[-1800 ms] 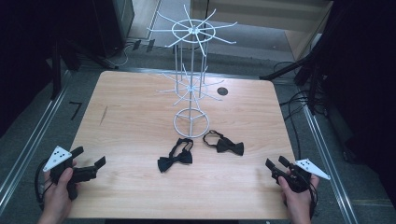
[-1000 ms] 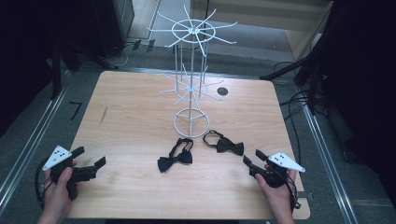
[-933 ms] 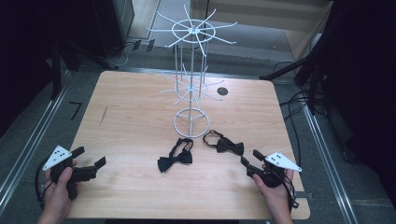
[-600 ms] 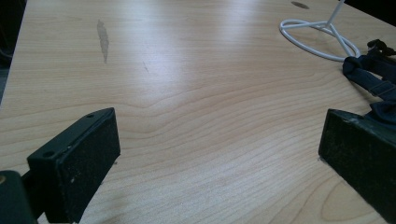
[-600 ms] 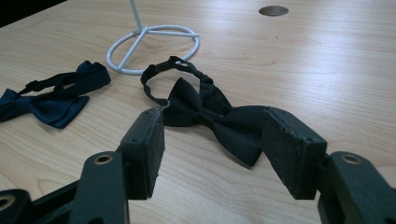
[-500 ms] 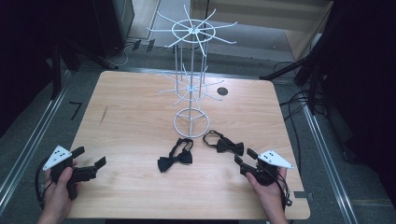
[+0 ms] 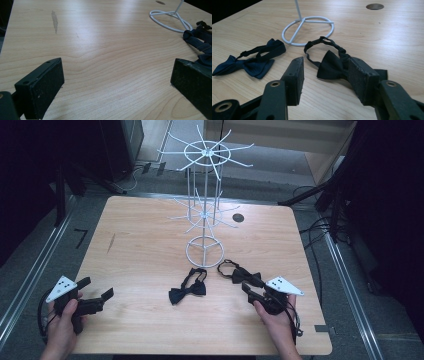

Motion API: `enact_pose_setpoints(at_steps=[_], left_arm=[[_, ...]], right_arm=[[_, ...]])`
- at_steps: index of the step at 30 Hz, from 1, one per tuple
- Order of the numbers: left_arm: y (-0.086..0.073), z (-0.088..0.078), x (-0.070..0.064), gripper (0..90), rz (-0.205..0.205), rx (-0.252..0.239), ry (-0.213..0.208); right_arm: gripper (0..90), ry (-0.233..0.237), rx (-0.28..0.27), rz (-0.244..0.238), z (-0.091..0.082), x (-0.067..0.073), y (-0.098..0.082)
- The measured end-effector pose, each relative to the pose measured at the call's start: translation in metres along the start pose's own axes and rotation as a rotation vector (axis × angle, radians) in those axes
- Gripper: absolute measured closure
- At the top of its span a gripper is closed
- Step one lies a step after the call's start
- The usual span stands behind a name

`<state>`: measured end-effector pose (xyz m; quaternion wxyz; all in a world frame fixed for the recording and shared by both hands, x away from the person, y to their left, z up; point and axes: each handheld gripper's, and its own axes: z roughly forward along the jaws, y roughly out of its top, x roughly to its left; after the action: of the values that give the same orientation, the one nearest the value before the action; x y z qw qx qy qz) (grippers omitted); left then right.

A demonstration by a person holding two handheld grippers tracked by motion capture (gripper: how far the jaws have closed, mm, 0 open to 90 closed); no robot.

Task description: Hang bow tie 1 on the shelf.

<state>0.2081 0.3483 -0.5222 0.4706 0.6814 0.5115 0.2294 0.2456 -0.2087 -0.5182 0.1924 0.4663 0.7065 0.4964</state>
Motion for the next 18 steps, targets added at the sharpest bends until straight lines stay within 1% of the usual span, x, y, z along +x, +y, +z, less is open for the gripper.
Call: enact_pose_setpoints(at_steps=[2,3,5,6,7,9,10,11,12,13,14,15,17,18], left_arm=[[0.0,0.0,0.0,0.0,-0.001,0.0,-0.001],[0.0,0.0,0.0,0.0,-0.001,0.0,-0.001],[0.0,0.0,0.0,0.0,0.0,0.001,-0.002],[0.0,0.0,0.0,0.0,0.001,0.001,-0.002],[0.0,0.0,0.0,0.0,0.001,0.0,-0.002],[0.0,0.0,0.0,0.0,0.001,0.0,-0.003],[0.0,0.0,0.0,0.0,0.001,0.001,-0.002],[0.0,0.0,0.0,0.0,0.0,0.001,-0.003],[0.0,0.0,0.0,0.0,0.0,0.001,-0.003],[0.0,0.0,0.0,0.0,0.0,0.001,-0.003],[0.0,0.0,0.0,0.0,0.0,0.0,-0.003],[0.0,0.0,0.0,0.0,-0.001,0.0,-0.003],[0.0,0.0,0.0,0.0,0.002,0.001,-0.004],[0.0,0.0,0.0,0.0,0.003,0.002,-0.004]], right_arm=[[47.4,0.0,0.008,-0.013,0.005,0.005,0.001],[47.4,0.0,0.008,-0.013,0.005,0.005,0.001],[47.0,-0.001,0.013,-0.028,0.009,0.011,0.003],[48.3,0.009,0.016,-0.039,0.013,0.016,0.004],[48.3,0.009,0.016,-0.039,0.013,0.016,0.004],[48.8,0.016,0.019,-0.047,0.017,0.022,0.006],[49.1,0.024,0.021,-0.041,0.02,0.027,0.007],[49.1,0.024,0.021,-0.041,0.02,0.027,0.007],[48.6,0.064,0.038,-0.026,0.025,0.031,0.008],[47.4,0.083,0.047,-0.018,0.028,0.033,0.009],[47.4,0.083,0.047,-0.018,0.028,0.033,0.009],[46.6,0.094,0.055,-0.012,0.03,0.036,0.009],[45.7,0.103,0.07,-0.021,0.035,0.041,0.009],[45.2,0.104,0.077,-0.025,0.039,0.046,0.009]])
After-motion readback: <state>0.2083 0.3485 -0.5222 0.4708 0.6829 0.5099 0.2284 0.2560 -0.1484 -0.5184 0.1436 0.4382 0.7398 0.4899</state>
